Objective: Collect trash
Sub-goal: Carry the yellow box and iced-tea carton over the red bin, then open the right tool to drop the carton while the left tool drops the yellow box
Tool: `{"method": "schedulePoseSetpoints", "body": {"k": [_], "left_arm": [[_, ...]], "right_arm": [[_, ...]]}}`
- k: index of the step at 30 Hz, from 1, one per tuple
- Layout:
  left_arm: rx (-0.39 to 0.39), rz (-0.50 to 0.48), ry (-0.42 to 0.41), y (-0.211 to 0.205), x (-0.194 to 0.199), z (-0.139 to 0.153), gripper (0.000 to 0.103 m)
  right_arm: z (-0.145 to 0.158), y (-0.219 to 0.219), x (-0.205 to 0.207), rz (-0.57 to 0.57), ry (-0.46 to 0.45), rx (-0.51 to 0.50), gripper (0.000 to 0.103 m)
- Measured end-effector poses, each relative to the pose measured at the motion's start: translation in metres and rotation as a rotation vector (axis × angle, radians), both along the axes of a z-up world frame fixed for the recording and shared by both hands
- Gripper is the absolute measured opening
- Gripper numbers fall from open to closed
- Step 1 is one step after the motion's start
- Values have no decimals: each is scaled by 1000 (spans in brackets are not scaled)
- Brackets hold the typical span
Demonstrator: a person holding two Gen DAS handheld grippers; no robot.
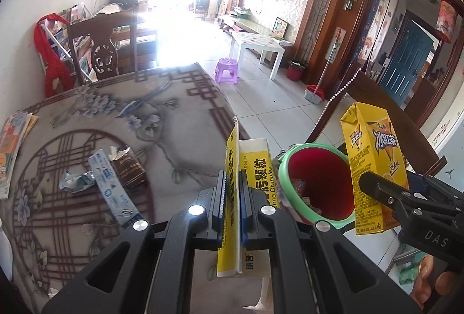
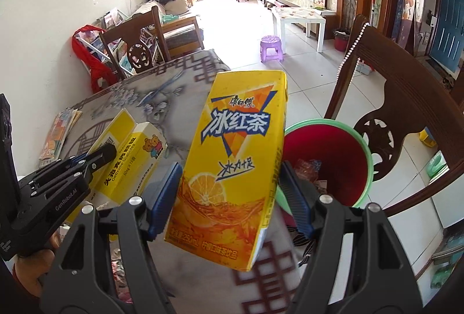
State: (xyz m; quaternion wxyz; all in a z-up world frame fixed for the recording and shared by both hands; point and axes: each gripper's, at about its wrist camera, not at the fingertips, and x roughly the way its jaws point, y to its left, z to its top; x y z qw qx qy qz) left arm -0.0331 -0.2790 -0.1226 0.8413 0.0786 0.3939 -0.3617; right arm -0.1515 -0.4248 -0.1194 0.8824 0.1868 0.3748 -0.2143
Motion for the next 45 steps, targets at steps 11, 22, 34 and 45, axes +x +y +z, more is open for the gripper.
{"method": "schedulePoseSetpoints", "body": {"k": [11, 22, 34, 45], "left_arm": [[19, 13, 3, -56, -17, -2, 5], [40, -5, 8, -109, -31, -11, 5], [59, -151, 20, -184, -48, -30, 5], [40, -190, -1, -200, -65, -31, 67]], "right_arm": [[-9, -65, -19, -7, 12, 17, 67], [-42, -138, -19, 22, 83, 66, 67], [-62, -192, -40, -87, 133, 76, 83], [-41, -193, -76, -171, 92, 52, 83]]}}
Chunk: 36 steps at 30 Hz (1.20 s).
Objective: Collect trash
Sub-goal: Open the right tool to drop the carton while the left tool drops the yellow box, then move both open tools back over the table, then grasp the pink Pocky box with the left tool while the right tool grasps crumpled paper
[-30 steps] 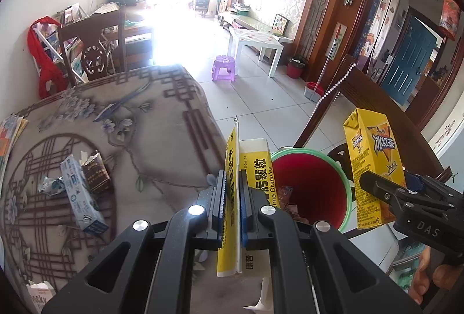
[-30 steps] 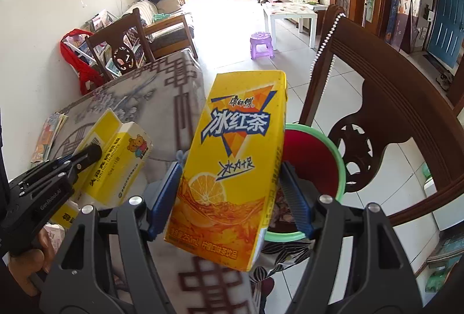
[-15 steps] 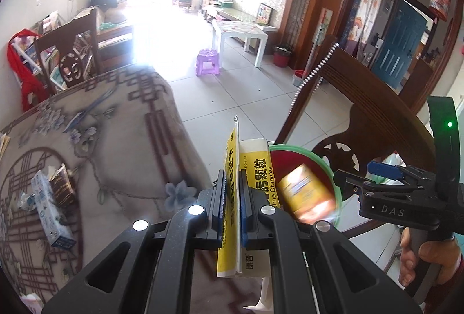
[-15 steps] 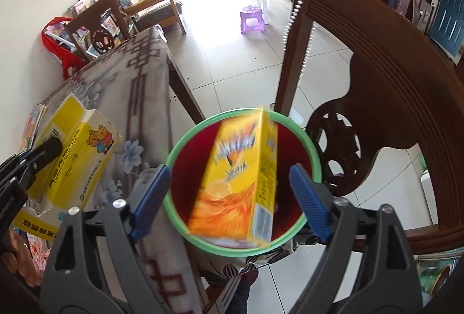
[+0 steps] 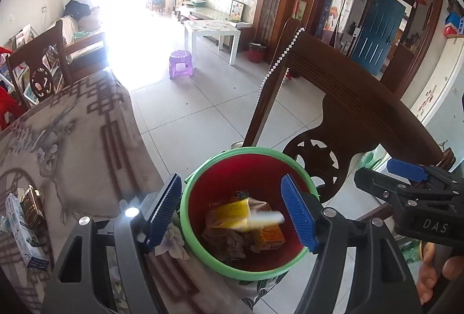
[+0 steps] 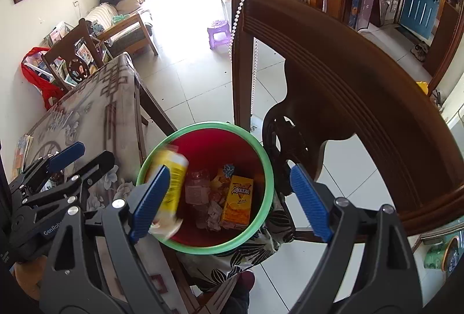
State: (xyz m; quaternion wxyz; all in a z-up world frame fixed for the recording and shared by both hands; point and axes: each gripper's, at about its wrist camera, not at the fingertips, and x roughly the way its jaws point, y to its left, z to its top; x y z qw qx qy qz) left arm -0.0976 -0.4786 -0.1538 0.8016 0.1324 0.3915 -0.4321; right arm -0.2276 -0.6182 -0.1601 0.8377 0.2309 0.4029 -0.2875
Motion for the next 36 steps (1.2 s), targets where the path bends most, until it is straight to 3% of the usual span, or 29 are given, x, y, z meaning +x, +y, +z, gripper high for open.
{"method": "schedulePoseSetpoints", "body": {"k": [9, 22, 29, 36], "left_arm": [[-22, 123, 11, 94, 8, 9, 68], [37, 332, -25, 284, 54, 7, 69], [163, 450, 17, 386, 73, -29, 69], [268, 485, 102, 453, 60, -71, 69]], "right_arm": [[6, 51, 14, 54, 7, -7, 83], [-15, 201, 76, 236, 70, 46, 85], [-34, 297, 103, 392, 129, 101, 85], [-58, 362, 112, 534, 215, 139, 85]]}}
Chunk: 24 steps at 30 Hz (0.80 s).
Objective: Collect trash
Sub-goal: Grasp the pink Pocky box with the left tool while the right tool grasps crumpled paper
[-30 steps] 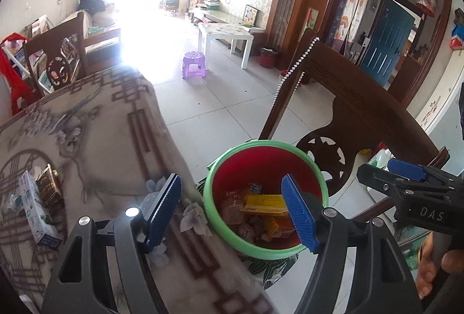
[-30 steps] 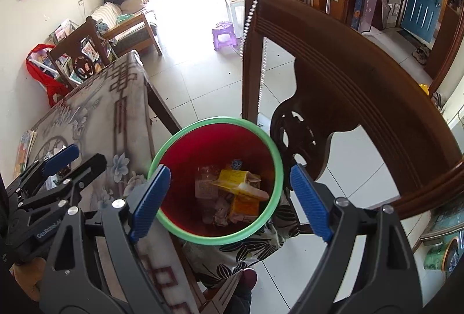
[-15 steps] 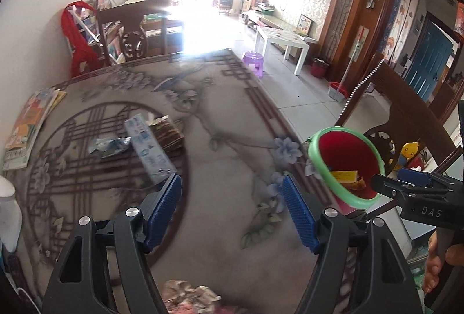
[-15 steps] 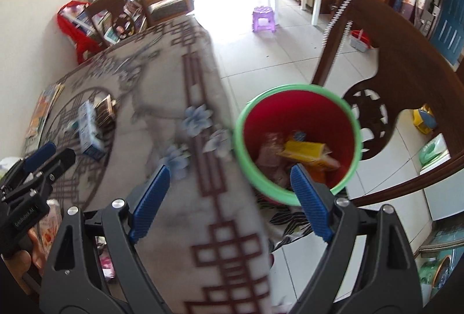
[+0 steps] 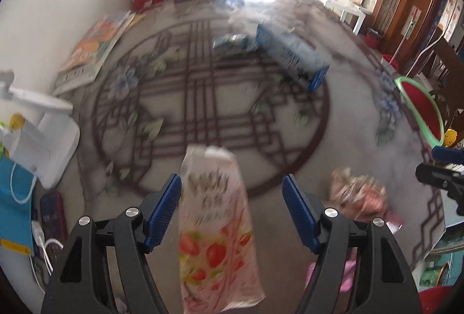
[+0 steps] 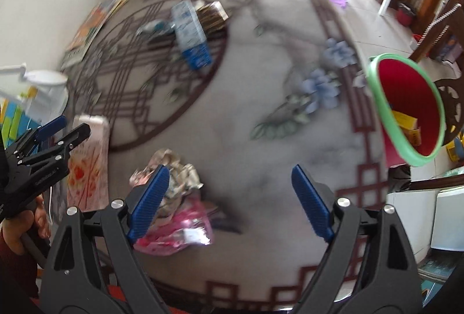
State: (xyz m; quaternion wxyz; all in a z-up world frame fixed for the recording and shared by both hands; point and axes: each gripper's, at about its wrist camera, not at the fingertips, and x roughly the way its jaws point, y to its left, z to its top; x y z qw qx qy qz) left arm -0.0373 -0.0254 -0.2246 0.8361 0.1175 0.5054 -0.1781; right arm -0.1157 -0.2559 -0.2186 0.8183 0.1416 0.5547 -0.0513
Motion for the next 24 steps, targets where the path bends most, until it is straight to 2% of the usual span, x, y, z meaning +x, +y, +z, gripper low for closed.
{"method": "schedulePoseSetpoints", "body": {"k": [3, 8, 10, 11, 12, 15, 19, 24], "left_arm": [[4, 1, 50, 10, -4, -18, 69], [7, 14, 82, 15, -2, -41, 68], [-24, 37, 106, 19, 1, -49, 61], [-40, 43, 120, 19, 2, -52, 50], [-63, 54, 135, 20, 3, -55, 48], [-69, 61, 129, 20, 3, -53, 45], [-110, 105, 82, 22, 4, -35, 45], [-153, 169, 35, 21, 13, -14, 46]], "right_arm": [[-3, 18, 0, 17, 10, -9, 85], [-7, 33, 0, 26, 17, 2, 85], [-10, 36, 2, 38, 20, 18, 85], [-13, 37, 3, 48, 26, 19, 85], [-16, 38, 5, 59, 33, 19, 85], [-20, 42, 9, 85, 42, 40, 85], [-27, 48, 16, 126, 65, 108, 85], [-38, 59, 25, 164, 98, 130, 85]]}}
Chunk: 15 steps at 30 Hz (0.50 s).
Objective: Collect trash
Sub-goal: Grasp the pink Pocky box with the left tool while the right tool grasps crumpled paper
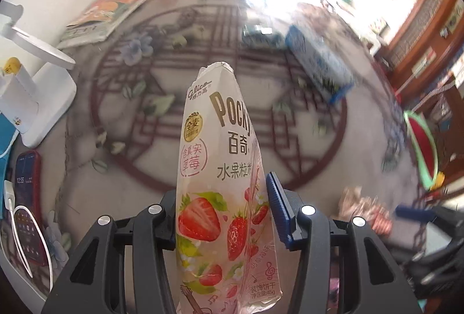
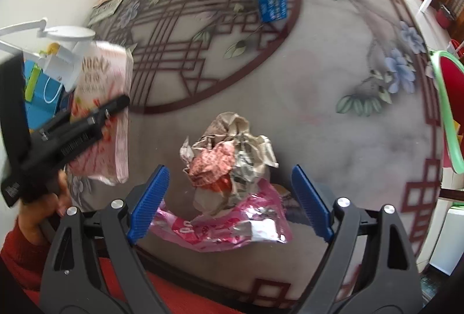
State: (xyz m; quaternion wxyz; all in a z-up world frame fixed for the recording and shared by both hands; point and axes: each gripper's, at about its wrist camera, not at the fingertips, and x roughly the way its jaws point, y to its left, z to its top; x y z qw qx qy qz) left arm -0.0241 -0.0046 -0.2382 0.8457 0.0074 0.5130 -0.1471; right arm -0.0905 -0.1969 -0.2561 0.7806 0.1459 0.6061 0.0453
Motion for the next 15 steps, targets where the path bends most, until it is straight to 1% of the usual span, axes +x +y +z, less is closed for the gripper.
{"method": "schedulePoseSetpoints", "body": {"k": [4, 5, 6, 7, 8, 11, 13, 15], "left_arm": [[1, 13, -80, -7, 3, 21, 46], [0, 11, -93, -11, 3, 25, 46], [-3, 11, -104, -12, 4, 29, 46], [-8, 12, -116, -14, 3, 33, 46], [-11, 12, -125, -15, 3, 36, 46], [-16, 14, -145, -24, 6, 43, 47], [-25, 12, -139, -29, 10, 45, 47], [-25, 3, -134, -36, 13, 46, 47]], "right_arm": [[-12, 3, 4, 7, 35, 4, 83], [-14, 3, 5, 6, 42, 15, 76], [-18, 2, 5, 2, 52, 34, 67], [-20, 1, 6, 2, 61, 49, 60], [-22, 0, 6, 3, 65, 64, 50], [-16, -4, 6, -5, 35, 61, 44], [-12, -5, 5, -8, 19, 49, 43], [1, -13, 3, -28, -25, 22, 43]]}}
